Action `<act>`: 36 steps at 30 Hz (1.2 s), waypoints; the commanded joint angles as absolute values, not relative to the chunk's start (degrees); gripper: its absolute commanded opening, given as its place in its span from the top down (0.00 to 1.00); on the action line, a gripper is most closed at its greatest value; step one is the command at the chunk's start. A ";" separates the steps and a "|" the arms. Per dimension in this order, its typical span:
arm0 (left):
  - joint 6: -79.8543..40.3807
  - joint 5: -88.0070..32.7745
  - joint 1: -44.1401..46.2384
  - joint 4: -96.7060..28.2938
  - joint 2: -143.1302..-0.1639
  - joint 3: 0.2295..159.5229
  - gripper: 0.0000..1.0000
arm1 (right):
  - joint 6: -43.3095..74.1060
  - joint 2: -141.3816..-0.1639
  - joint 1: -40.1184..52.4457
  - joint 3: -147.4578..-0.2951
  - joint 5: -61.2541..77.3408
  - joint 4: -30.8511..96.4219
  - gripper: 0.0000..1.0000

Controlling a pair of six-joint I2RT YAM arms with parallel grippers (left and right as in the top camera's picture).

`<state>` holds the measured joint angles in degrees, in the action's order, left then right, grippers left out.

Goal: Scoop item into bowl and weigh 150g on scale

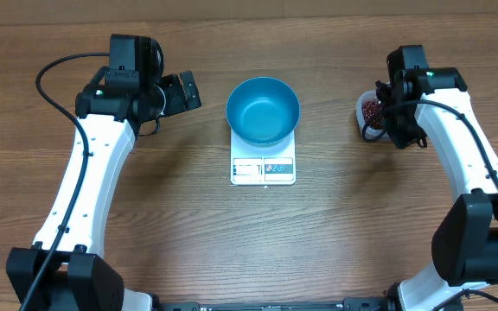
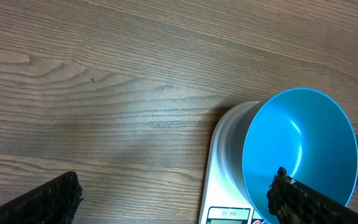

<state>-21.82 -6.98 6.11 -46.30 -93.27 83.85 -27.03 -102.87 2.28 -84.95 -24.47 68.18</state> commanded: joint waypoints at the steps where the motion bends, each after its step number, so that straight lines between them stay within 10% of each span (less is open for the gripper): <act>1: -20.32 -6.39 5.98 -46.26 -92.51 84.86 0.00 | -28.60 -103.70 2.57 -85.78 -22.31 65.08 0.96; 21: -20.32 -6.39 5.98 -46.26 -92.51 84.86 0.00 | -24.38 -103.68 2.57 -85.80 -26.46 65.41 0.95; 36: -20.32 -6.39 5.98 -46.26 -92.51 84.86 0.00 | -18.72 -103.44 2.50 -86.54 -22.00 64.62 0.36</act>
